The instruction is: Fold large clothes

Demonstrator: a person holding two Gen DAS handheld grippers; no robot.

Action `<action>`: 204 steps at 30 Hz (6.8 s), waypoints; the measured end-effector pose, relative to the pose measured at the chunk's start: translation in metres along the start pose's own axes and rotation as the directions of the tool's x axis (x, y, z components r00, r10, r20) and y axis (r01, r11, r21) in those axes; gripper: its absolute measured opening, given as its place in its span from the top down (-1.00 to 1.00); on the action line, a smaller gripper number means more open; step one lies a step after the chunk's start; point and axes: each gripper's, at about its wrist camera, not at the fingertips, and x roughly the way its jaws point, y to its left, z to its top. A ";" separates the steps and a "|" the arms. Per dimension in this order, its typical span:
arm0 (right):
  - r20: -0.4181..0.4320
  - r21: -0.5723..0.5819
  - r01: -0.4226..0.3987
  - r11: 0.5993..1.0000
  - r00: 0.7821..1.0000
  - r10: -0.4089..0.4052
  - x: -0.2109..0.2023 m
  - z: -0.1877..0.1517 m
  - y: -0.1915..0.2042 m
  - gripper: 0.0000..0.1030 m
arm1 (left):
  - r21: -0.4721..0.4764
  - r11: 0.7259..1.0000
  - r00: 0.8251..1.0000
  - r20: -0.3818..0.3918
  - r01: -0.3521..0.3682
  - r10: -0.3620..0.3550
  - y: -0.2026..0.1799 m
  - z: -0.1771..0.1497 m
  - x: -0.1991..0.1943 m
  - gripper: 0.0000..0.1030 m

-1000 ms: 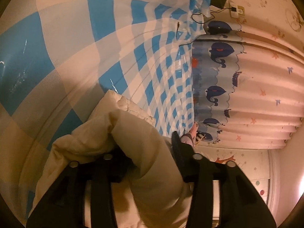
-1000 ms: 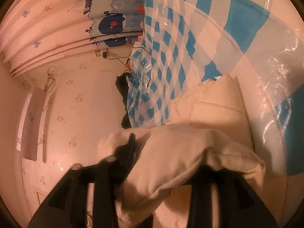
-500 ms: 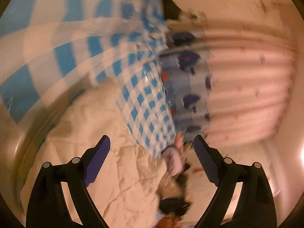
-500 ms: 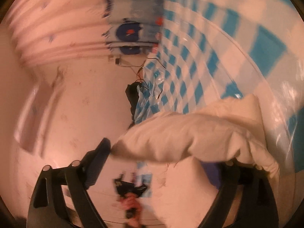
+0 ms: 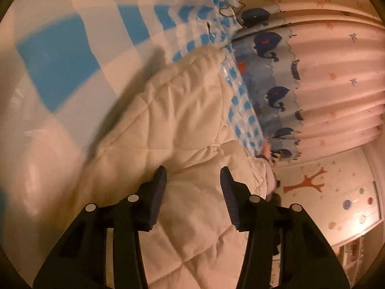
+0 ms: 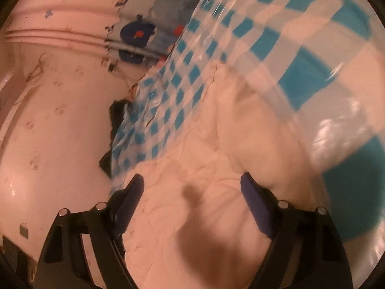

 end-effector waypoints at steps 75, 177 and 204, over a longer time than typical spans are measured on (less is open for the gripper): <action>0.100 -0.528 0.348 0.775 0.932 -0.350 -0.088 -0.141 0.090 -0.87 | 0.019 0.988 0.984 0.087 -0.155 0.153 0.006 -0.102 -0.125 -0.63; 0.075 -0.821 0.401 0.407 0.781 -0.620 0.109 -0.211 0.151 -0.89 | 0.056 0.984 0.977 0.146 -0.167 0.158 -0.014 -0.089 -0.015 -0.48; 0.162 -0.846 0.415 0.334 0.798 -0.581 0.108 -0.176 0.177 -0.88 | 0.115 0.969 0.966 0.170 -0.217 0.196 -0.016 -0.095 -0.010 -0.50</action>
